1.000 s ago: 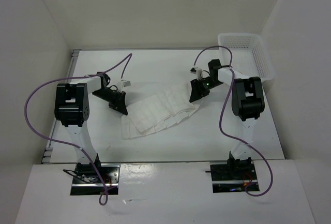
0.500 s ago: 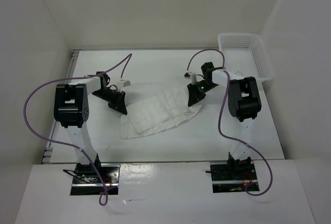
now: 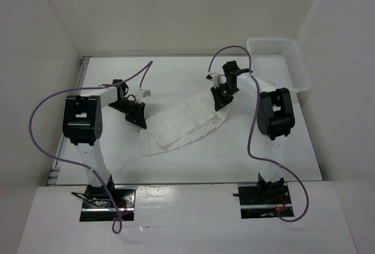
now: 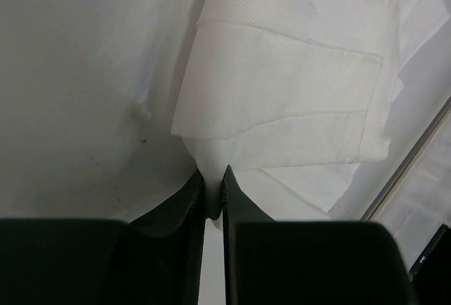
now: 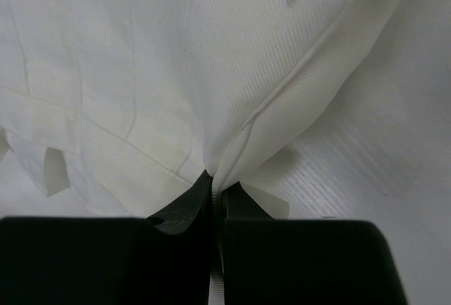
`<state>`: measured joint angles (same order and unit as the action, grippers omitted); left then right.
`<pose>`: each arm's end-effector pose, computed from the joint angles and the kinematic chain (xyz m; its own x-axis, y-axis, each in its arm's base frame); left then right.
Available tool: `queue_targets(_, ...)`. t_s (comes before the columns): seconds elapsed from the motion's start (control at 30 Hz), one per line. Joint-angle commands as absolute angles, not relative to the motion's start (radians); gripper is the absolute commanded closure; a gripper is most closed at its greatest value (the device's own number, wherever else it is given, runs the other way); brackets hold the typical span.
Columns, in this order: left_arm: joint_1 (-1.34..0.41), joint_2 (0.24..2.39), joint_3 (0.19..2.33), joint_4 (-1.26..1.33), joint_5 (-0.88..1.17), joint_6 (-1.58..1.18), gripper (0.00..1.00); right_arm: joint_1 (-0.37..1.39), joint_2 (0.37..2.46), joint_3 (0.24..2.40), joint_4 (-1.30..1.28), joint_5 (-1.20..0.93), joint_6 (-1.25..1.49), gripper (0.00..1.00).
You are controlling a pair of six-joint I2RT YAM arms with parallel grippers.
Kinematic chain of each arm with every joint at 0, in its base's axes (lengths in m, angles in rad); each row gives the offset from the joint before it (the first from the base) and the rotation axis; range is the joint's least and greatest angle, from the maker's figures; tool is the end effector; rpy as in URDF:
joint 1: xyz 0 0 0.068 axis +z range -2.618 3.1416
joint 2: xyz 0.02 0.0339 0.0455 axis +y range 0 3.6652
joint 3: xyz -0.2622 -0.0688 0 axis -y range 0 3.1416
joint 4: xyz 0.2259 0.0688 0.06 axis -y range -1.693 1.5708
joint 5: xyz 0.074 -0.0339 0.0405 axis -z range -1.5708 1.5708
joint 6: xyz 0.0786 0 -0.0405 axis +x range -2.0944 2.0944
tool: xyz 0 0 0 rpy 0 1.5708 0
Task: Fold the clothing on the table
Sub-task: Fold the skirt
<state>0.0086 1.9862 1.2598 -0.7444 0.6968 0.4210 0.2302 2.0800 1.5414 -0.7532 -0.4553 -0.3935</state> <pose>0.3484 -0.0474 0.1146 -0.8846 0.3058 -0.3521 0.4591 0.7039 -0.5420 0.3936 0.1277 0.1391 -0.7407 -0.5273 -0.4164 -0.6570 0.6980 0.2848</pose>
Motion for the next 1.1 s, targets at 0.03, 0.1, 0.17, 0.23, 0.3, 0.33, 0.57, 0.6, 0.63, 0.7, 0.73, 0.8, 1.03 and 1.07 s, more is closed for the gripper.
queue_targets(0.03,-0.021,1.999,1.319,-0.693,0.678,0.370,1.00,0.296,1.976,1.658,-0.772,-0.235,-0.383,1.00)
queue_targets(0.1,-0.032,2.013,1.347,-0.684,0.689,0.357,1.00,0.319,1.967,1.681,-0.772,-0.193,-0.373,1.00)
queue_targets(0.17,-0.054,2.032,1.362,-0.674,0.698,0.335,1.00,0.359,1.957,1.681,-0.772,-0.151,-0.373,1.00)
queue_targets(0.23,-0.063,2.046,1.387,-0.673,0.718,0.322,1.00,0.400,1.934,1.694,-0.772,-0.135,-0.373,1.00)
queue_targets(0.3,-0.063,2.060,1.402,-0.673,0.727,0.304,1.00,0.425,1.922,1.716,-0.784,-0.124,-0.364,1.00)
queue_targets(0.33,-0.074,2.075,1.416,-0.673,0.727,0.304,1.00,0.439,1.913,1.717,-0.798,-0.124,-0.364,1.00)
queue_targets(0.57,-0.083,2.095,1.416,-0.673,0.747,0.295,1.00,0.587,1.936,1.854,-0.890,-0.124,-0.364,1.00)
queue_targets(0.6,-0.083,2.095,1.416,-0.673,0.747,0.295,1.00,0.601,1.948,1.870,-0.900,-0.124,-0.364,1.00)
queue_targets(0.63,-0.092,2.095,1.416,-0.673,0.747,0.295,1.00,0.632,1.962,1.897,-0.916,-0.124,-0.354,1.00)
queue_targets(0.7,-0.092,2.095,1.416,-0.673,0.747,0.295,1.00,0.659,1.977,1.922,-0.934,-0.146,-0.354,1.00)
queue_targets(0.73,-0.092,2.095,1.416,-0.673,0.747,0.295,1.00,0.673,1.977,1.942,-0.934,-0.146,-0.354,1.00)
queue_targets(0.8,-0.092,2.095,1.416,-0.673,0.747,0.295,1.00,0.715,2.009,1.971,-0.957,-0.146,-0.354,1.00)
queue_targets(1.03,-0.092,2.095,1.407,-0.664,0.756,0.295,1.00,0.810,2.062,1.983,-0.992,-0.155,-0.364,1.00)
queue_targets(1.07,-0.092,2.095,1.407,-0.664,0.756,0.295,1.00,0.824,2.072,1.973,-0.992,-0.164,-0.364,1.00)
